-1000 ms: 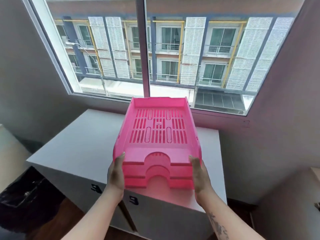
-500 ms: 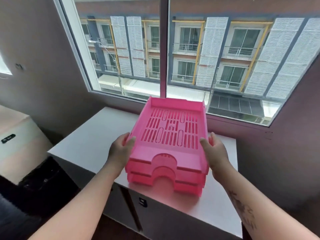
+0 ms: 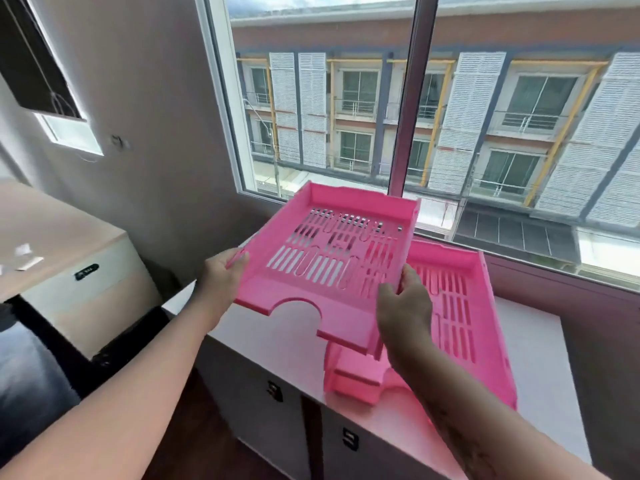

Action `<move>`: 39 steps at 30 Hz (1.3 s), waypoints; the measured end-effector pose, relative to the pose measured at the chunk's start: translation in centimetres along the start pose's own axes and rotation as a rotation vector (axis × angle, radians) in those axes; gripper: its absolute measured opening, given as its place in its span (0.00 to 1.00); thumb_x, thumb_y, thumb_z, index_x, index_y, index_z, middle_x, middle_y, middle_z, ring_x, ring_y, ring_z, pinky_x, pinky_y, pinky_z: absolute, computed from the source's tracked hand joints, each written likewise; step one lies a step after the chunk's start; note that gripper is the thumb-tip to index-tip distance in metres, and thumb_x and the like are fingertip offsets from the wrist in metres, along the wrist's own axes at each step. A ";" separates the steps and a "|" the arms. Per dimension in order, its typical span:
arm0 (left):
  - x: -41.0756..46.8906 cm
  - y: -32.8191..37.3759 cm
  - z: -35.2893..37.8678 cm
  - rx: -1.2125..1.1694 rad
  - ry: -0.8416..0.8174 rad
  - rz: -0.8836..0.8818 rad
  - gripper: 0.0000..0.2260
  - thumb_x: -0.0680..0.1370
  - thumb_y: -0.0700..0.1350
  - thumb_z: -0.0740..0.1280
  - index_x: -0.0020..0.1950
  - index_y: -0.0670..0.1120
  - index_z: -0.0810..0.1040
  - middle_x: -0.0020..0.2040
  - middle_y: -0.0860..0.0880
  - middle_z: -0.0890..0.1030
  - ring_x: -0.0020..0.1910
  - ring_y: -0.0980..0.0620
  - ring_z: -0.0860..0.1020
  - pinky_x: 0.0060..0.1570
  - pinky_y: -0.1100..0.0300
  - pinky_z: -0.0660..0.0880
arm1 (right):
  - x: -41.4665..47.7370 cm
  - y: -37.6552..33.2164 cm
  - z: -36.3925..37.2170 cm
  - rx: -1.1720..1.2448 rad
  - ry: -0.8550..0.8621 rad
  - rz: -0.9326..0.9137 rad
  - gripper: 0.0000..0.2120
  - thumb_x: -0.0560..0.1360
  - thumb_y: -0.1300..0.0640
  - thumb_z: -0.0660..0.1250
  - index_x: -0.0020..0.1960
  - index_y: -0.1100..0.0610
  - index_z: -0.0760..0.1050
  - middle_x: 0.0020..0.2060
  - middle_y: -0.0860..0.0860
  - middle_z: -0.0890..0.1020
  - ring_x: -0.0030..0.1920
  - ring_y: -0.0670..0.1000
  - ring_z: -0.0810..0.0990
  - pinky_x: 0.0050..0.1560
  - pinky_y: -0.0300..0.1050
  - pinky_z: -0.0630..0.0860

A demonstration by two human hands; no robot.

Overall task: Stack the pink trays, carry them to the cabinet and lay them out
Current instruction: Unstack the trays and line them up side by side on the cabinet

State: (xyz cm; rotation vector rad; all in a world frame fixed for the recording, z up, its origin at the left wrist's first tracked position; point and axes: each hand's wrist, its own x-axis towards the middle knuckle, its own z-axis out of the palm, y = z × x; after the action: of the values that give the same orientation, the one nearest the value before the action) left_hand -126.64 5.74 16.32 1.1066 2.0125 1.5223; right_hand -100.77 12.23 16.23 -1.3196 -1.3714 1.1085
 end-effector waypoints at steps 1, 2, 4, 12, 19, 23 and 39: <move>1.3 -0.9 -1.5 -0.023 0.017 0.001 0.12 0.81 0.47 0.63 0.44 0.59 0.83 0.41 0.50 0.83 0.39 0.52 0.80 0.40 0.57 0.76 | 0.2 0.0 2.5 0.016 -0.011 0.003 0.19 0.78 0.64 0.58 0.68 0.55 0.72 0.41 0.51 0.83 0.32 0.50 0.79 0.29 0.53 0.80; 2.7 -2.0 -2.9 -0.047 0.028 -0.003 0.11 0.81 0.45 0.62 0.47 0.55 0.83 0.41 0.51 0.83 0.37 0.56 0.81 0.38 0.62 0.77 | 0.4 -0.1 5.0 0.022 -0.020 0.011 0.22 0.78 0.64 0.58 0.72 0.56 0.69 0.39 0.52 0.81 0.29 0.48 0.73 0.24 0.47 0.74; 5.8 -4.2 -5.6 -0.067 0.032 -0.032 0.08 0.82 0.42 0.62 0.56 0.48 0.80 0.44 0.50 0.83 0.36 0.60 0.81 0.37 0.66 0.77 | 0.7 -0.1 9.8 0.012 -0.013 0.029 0.23 0.80 0.64 0.58 0.75 0.57 0.65 0.38 0.51 0.77 0.27 0.45 0.68 0.25 0.41 0.67; 15.2 -12.6 -9.5 0.001 -0.079 -0.130 0.11 0.81 0.43 0.63 0.42 0.56 0.79 0.42 0.52 0.82 0.42 0.51 0.78 0.48 0.54 0.74 | 1.9 1.1 20.9 -0.096 0.040 0.147 0.16 0.77 0.62 0.56 0.63 0.55 0.73 0.47 0.51 0.83 0.44 0.55 0.82 0.46 0.59 0.82; 18.6 -17.6 -7.9 0.058 -0.160 -0.135 0.07 0.81 0.44 0.62 0.50 0.48 0.80 0.40 0.52 0.80 0.39 0.55 0.75 0.40 0.59 0.72 | 3.1 3.2 24.4 -0.146 0.083 0.228 0.18 0.79 0.64 0.56 0.66 0.54 0.73 0.51 0.50 0.83 0.47 0.51 0.83 0.50 0.55 0.83; 19.4 -19.6 -7.5 0.110 -0.179 -0.170 0.08 0.81 0.46 0.62 0.49 0.45 0.79 0.34 0.52 0.73 0.34 0.52 0.70 0.36 0.57 0.69 | 3.3 5.1 25.6 -0.198 0.102 0.272 0.24 0.79 0.63 0.57 0.74 0.57 0.66 0.58 0.53 0.82 0.44 0.51 0.83 0.48 0.56 0.83; 18.4 -16.1 -7.6 0.299 -0.107 -0.134 0.06 0.76 0.48 0.68 0.47 0.48 0.81 0.44 0.52 0.83 0.48 0.49 0.82 0.47 0.56 0.76 | 4.5 2.9 20.9 -0.341 0.001 0.267 0.22 0.80 0.58 0.60 0.73 0.60 0.66 0.68 0.55 0.75 0.57 0.54 0.79 0.58 0.50 0.75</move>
State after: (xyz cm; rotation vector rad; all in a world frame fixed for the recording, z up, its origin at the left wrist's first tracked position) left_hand -149.11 13.59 6.74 1.1093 2.2383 1.0975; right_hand -120.87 16.46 9.60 -1.7911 -1.4585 1.0761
